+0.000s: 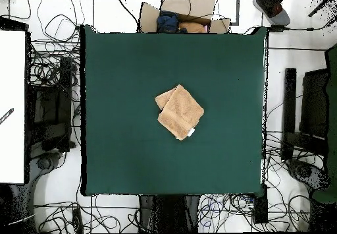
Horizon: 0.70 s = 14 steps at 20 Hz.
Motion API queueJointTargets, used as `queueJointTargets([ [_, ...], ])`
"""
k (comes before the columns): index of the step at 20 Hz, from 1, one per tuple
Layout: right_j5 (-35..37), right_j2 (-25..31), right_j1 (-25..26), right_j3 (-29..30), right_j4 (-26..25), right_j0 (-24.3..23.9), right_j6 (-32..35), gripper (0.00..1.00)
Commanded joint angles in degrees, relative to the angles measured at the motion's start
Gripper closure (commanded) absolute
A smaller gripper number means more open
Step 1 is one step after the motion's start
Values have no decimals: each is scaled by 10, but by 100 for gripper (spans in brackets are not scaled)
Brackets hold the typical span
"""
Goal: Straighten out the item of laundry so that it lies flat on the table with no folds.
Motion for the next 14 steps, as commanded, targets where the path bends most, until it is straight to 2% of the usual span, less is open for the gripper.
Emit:
queueJointTargets([
  [1, -93, 98, 14, 142, 16, 0, 149, 0],
  [14, -243, 187, 23, 218, 32, -22, 145, 0],
])
